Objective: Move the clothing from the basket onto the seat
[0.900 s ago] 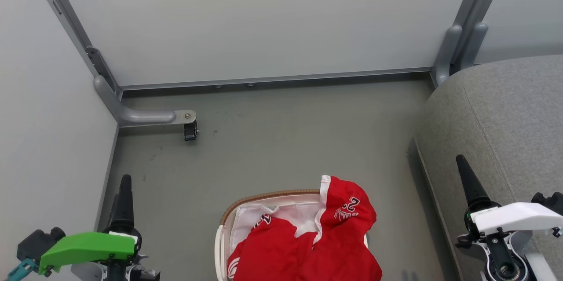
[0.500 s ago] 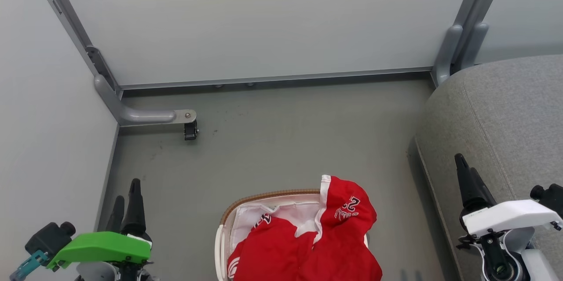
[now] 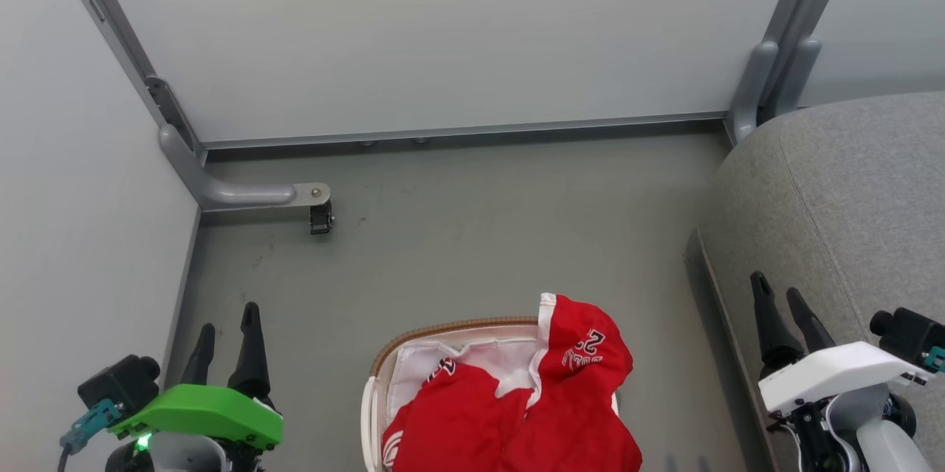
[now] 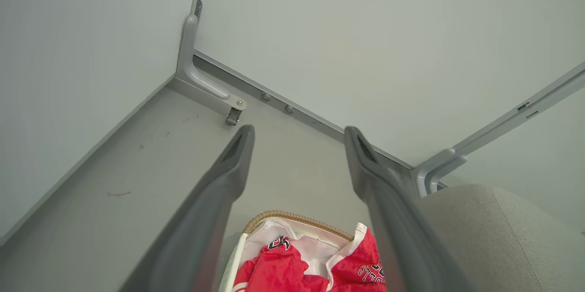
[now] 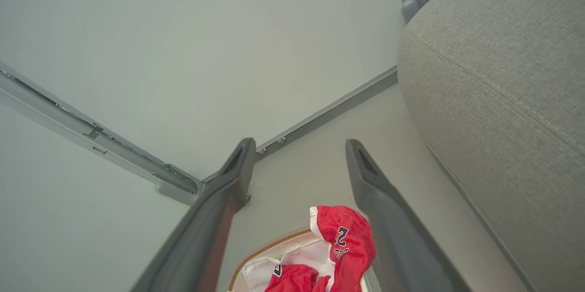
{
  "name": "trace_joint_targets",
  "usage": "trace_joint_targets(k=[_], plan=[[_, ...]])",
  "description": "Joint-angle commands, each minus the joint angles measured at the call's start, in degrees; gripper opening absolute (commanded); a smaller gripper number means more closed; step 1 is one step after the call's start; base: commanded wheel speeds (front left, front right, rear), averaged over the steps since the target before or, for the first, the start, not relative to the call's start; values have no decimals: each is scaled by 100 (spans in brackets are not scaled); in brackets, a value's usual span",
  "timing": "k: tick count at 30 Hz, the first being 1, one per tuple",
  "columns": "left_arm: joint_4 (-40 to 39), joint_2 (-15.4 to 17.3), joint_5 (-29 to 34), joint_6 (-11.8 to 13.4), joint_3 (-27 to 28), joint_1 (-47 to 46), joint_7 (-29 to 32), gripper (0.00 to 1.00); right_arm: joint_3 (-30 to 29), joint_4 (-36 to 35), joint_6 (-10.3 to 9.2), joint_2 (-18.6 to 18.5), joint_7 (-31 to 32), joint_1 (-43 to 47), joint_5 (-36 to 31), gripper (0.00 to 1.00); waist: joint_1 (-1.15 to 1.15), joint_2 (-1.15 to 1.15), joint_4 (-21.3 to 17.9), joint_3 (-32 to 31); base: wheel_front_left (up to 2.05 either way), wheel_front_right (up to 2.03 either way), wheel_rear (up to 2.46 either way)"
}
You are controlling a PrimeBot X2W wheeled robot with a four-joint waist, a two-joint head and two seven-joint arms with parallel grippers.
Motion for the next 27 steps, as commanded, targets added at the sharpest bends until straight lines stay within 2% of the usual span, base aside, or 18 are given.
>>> trace_joint_targets(k=[1, 14, 27], plan=[[-108, 116, 235, 85, -88, -67, -61, 100, 8, -42, 2, -60, -69, -117, -231, 100, 0, 0, -1, 5, 0, 0, 0], [-601, 435, 1024, 559, -600, -205, -274, 100, -50, -373, 3, -37, -281, -169, -1264, 100, 0, 0, 7, 70, 0, 0, 0], [-516, 435, 1614, 475, -789, -93, -471, 100, 44, -165, 2, -73, -477, -113, -2092, 100, 0, 0, 7, 106, 0, 0, 0]])
